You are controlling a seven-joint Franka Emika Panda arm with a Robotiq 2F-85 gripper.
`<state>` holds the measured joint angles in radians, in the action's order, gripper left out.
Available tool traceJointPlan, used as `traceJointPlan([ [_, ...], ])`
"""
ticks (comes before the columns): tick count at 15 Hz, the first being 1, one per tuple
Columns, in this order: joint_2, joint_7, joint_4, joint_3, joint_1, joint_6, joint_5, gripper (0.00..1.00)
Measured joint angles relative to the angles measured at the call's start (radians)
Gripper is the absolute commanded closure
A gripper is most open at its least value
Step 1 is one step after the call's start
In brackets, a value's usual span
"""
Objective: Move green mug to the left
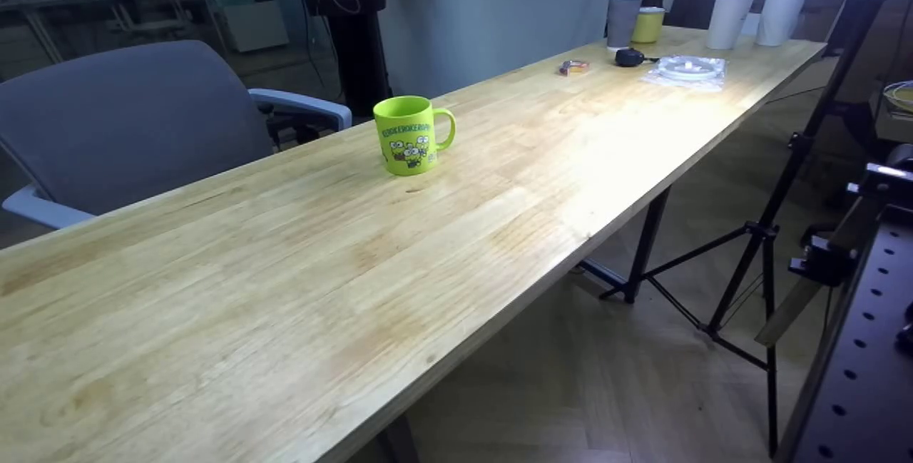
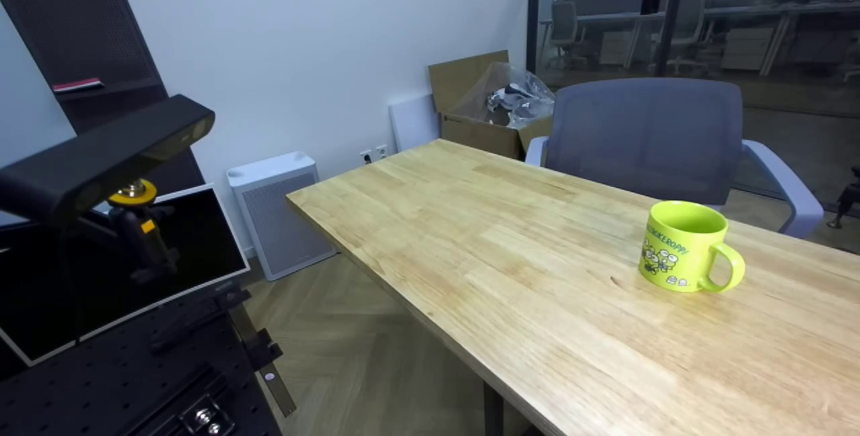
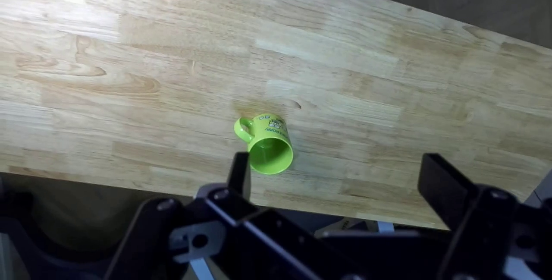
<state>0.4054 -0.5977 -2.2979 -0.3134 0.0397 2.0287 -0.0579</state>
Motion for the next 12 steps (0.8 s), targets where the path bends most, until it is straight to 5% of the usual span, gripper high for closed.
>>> traceJointPlan([
  [12, -0.343, 0.018, 0.232, 0.099, 0.005, 0.110, -0.016, 0.00],
])
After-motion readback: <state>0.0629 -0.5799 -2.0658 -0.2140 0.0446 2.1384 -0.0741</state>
